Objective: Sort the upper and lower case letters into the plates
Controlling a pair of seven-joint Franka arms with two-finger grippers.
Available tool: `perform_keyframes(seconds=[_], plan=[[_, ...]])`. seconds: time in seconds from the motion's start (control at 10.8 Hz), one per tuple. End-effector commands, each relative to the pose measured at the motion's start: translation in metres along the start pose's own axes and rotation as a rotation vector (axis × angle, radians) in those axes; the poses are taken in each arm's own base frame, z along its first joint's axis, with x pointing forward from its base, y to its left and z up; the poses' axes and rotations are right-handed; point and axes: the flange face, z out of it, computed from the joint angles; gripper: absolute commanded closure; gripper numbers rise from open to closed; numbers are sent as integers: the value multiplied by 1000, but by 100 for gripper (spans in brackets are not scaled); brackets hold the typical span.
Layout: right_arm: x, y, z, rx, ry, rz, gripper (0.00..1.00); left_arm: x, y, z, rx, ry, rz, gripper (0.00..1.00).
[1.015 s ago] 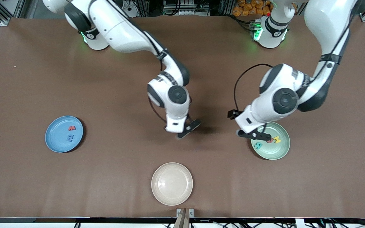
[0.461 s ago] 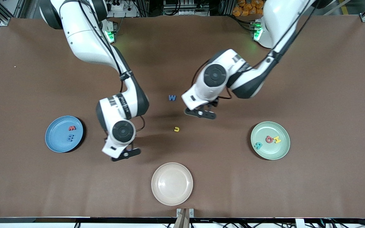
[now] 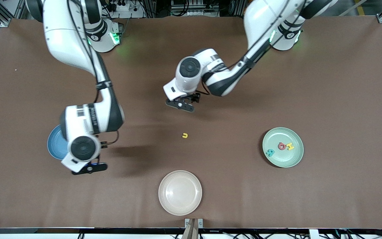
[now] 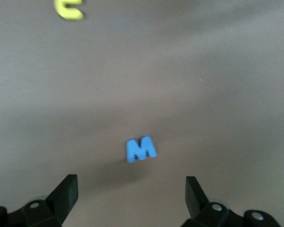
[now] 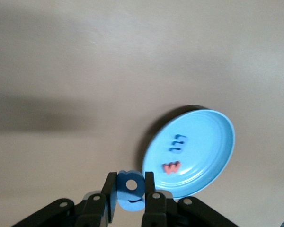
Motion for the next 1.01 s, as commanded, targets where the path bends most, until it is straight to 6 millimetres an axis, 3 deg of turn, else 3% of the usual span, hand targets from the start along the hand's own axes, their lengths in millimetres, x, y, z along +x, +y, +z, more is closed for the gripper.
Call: perform_keyframes(seconds=[0.0,0.18,0.28,0.46,0.55,0.65,0.74,0.92], plan=[[-26,30,17,60,41,-53,100,-4,14,36,48,52,-66,0],[-35,35,38,59,96,-72,100,-9,17,50,72,57,-139,0],[-36,48,46,58,101,-107,100,-10,17,53,74,57,-194,0],[-38,99,64,64,114,-237,99,-15,22,58,78,61,-297,0],[-39,127,78,66,134,-252,91,-22,26,65,93,63,-294,0],[-38,138,86,74,147,-243,63,-25,27,75,115,72,-321,0],[-38,139,85,89,147,-226,1,-28,28,82,139,88,-326,0],[-38,125,80,106,128,-211,0,-30,26,91,156,88,-313,0]])
